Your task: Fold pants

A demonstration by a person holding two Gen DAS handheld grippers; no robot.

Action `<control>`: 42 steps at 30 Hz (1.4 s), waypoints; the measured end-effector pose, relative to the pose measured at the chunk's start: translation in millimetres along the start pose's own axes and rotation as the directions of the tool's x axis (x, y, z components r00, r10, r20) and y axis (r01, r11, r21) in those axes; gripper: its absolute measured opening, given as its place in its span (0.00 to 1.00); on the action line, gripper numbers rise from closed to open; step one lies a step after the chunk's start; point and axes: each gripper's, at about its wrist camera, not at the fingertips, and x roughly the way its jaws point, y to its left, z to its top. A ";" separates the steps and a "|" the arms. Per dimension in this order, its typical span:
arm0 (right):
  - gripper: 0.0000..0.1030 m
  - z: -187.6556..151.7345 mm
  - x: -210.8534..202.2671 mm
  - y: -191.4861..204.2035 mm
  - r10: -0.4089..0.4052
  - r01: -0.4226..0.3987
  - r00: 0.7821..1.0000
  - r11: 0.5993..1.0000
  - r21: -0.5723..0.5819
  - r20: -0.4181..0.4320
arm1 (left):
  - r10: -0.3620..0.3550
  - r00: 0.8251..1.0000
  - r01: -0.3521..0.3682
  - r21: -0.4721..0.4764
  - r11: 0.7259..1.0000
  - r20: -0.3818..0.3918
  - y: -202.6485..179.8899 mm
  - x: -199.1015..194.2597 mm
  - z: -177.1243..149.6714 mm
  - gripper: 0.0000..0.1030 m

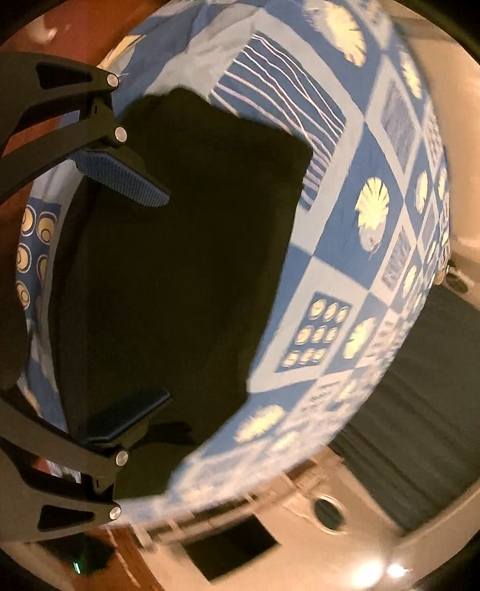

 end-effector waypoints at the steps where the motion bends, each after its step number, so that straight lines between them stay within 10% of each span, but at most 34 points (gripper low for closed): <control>1: 0.71 -0.8 -0.7 -1.8 0.003 -0.003 1.000 1.000 0.010 0.003 | -0.039 0.999 0.039 -0.037 0.999 0.016 13.8 -8.4 3.5 0.95; 11: 0.72 -3.0 2.8 -14.5 0.009 -0.008 1.000 0.997 0.073 -0.008 | -0.239 0.969 0.243 -0.353 0.904 0.056 137.1 -25.1 30.4 0.94; 20: 0.72 -4.5 6.2 -24.4 0.015 -0.012 1.000 0.992 0.128 -0.023 | -0.404 0.910 0.350 -0.348 0.870 -0.094 149.5 27.3 45.6 0.94; 26: 0.73 -5.4 8.3 -24.2 0.017 -0.013 0.999 0.991 0.134 -0.031 | -0.612 0.788 0.534 -0.427 0.730 -0.060 157.0 38.2 37.1 0.94; 33: 0.73 -5.1 11.0 -27.1 0.022 -0.016 0.999 0.989 0.149 -0.038 | -0.587 0.807 0.522 -0.388 0.760 -0.062 147.1 37.8 35.6 0.94; 34: 0.73 -5.8 10.9 -27.0 0.021 -0.016 0.999 0.989 0.150 -0.038 | -0.571 0.818 0.510 -0.366 0.778 -0.074 142.8 35.2 36.0 0.83; 36: 0.73 -5.3 11.2 -28.2 0.023 -0.016 0.999 0.988 0.151 -0.039 | -0.498 0.858 0.439 -0.322 0.839 -0.129 141.6 37.1 35.7 0.20; 42: 0.73 -5.5 11.9 -32.9 0.038 -0.032 0.999 0.985 0.171 -0.035 | -0.444 0.883 0.367 -0.368 0.855 -0.151 150.2 40.2 31.4 0.13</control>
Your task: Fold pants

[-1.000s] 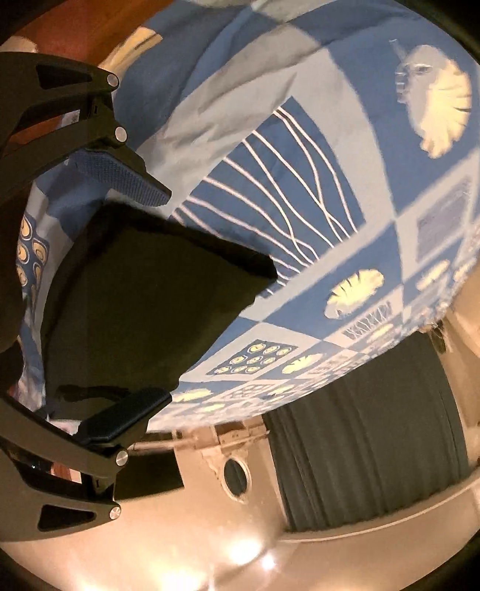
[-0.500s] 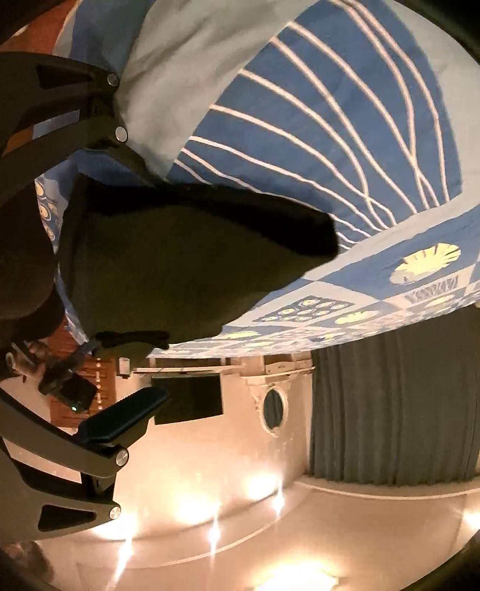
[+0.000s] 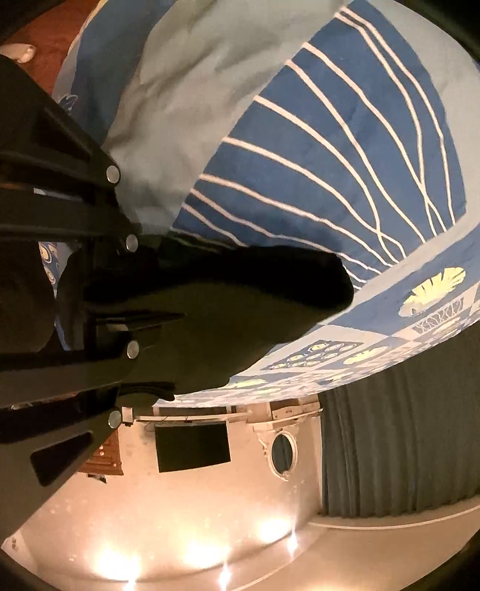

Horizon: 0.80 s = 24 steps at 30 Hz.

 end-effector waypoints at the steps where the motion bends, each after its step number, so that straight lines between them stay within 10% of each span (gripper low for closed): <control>1: 0.73 0.3 -0.1 -1.1 0.002 -0.002 1.000 1.000 0.002 0.001 | 0.005 1.000 -0.005 0.008 1.000 0.007 -5.0 -2.1 -0.3 0.13; 14: 0.73 -2.2 -10.4 -8.4 0.031 -0.034 0.998 0.998 0.048 0.054 | -0.153 0.988 0.148 0.128 0.981 0.027 -123.4 -21.9 -15.8 0.12; 24: 0.73 -12.5 -29.9 -13.6 0.082 -0.093 0.990 0.991 0.092 0.117 | -0.192 0.978 0.207 0.285 0.936 -0.081 -242.3 33.3 -48.7 0.12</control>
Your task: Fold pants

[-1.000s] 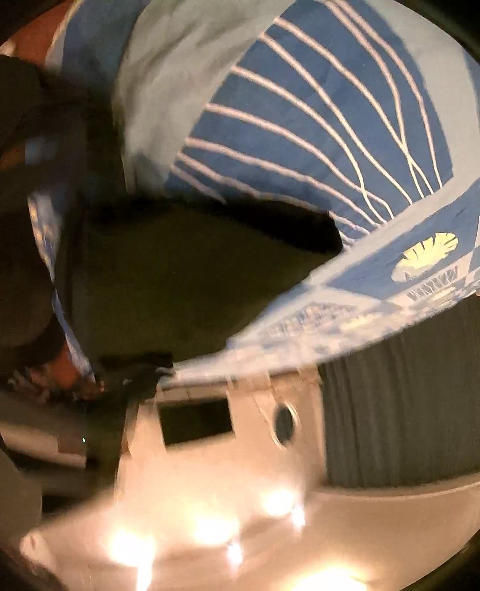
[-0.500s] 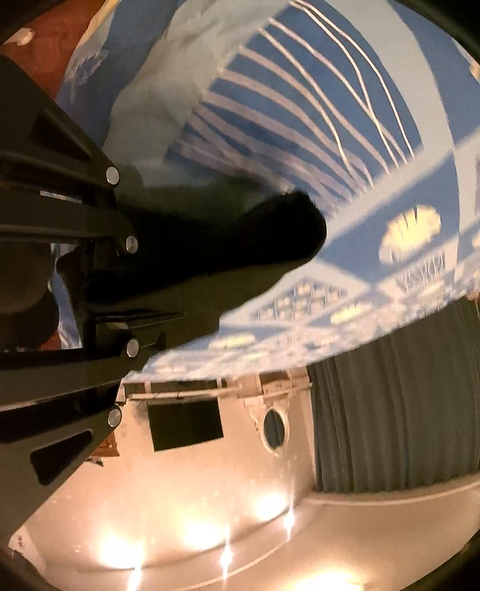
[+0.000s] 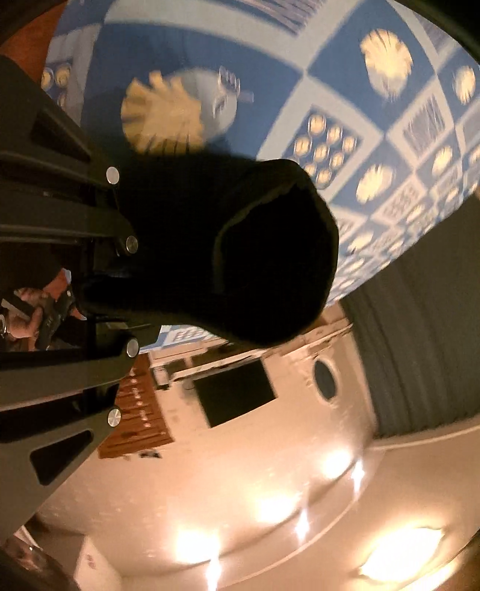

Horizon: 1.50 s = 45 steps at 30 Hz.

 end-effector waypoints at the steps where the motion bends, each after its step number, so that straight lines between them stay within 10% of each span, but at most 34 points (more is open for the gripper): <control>1: 0.73 -0.6 -1.5 0.9 0.004 -0.004 1.000 1.000 -0.001 0.003 | -0.007 1.000 0.007 0.011 1.000 -0.014 -9.3 12.6 -2.1 0.12; 21: 0.73 -11.3 -71.5 -38.4 0.026 -0.039 0.993 0.993 0.115 0.119 | 0.088 0.945 -0.054 0.115 0.992 -0.316 -44.6 252.2 -64.2 0.12; 31: 0.73 -13.6 -90.2 -60.0 -0.013 -0.011 0.989 0.987 0.162 0.147 | 0.244 0.899 -0.164 0.236 0.958 -0.363 -40.7 297.3 -98.8 0.24; 39: 0.73 -18.1 -109.7 -66.5 -0.071 0.044 0.985 0.985 0.167 0.156 | 0.110 0.924 -0.032 0.214 0.976 -0.366 -69.3 301.9 -101.4 0.44; 45: 0.73 2.6 -136.1 -63.6 -0.058 0.021 0.973 0.986 0.165 0.222 | 0.259 0.960 -0.205 0.356 0.912 -0.110 -80.0 237.4 -94.0 0.73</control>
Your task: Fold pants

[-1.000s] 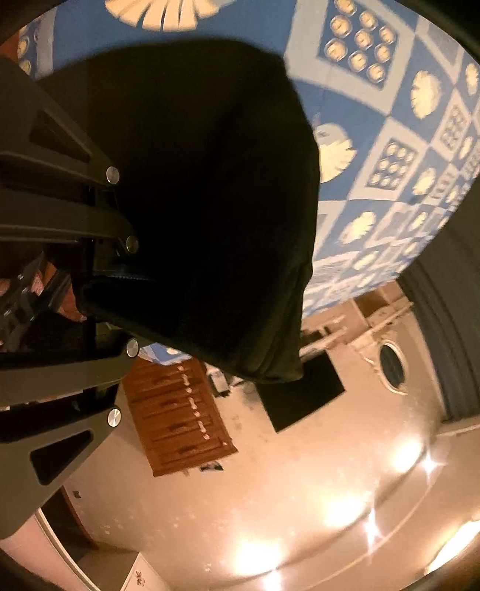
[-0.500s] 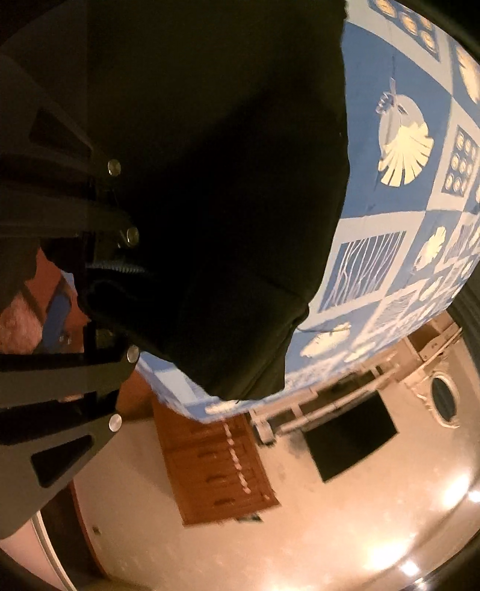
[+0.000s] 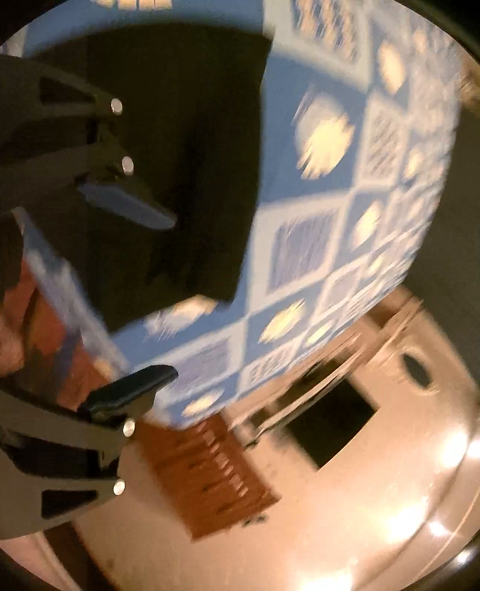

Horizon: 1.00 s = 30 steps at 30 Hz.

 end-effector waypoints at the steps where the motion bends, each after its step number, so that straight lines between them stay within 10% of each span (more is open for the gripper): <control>1: 0.73 6.8 -3.1 -1.6 0.007 -0.007 1.000 1.000 0.010 0.013 | 0.033 0.999 -0.032 -0.009 0.999 0.032 11.4 -12.9 -1.6 0.73; 7: 0.73 56.9 19.1 -12.3 -0.080 0.081 0.996 0.996 0.047 -0.032 | 0.235 0.968 -0.208 -0.240 0.948 0.088 100.5 -69.9 -32.5 0.78; 13: 0.73 66.1 59.8 -28.2 -0.154 0.166 0.978 0.983 0.081 -0.138 | 0.259 0.964 -0.201 -0.482 0.853 0.056 161.5 -75.6 -58.7 0.78; 19: 0.73 63.9 76.0 -31.9 -0.125 0.147 0.975 0.983 0.112 -0.183 | 0.266 0.962 -0.199 -0.499 0.844 0.067 166.5 -67.1 -52.2 0.78; 30: 0.12 65.8 92.2 -23.2 -0.200 0.202 0.939 0.979 -0.021 -0.280 | 0.246 0.969 -0.209 -0.470 0.858 0.018 157.0 -60.1 -60.2 0.78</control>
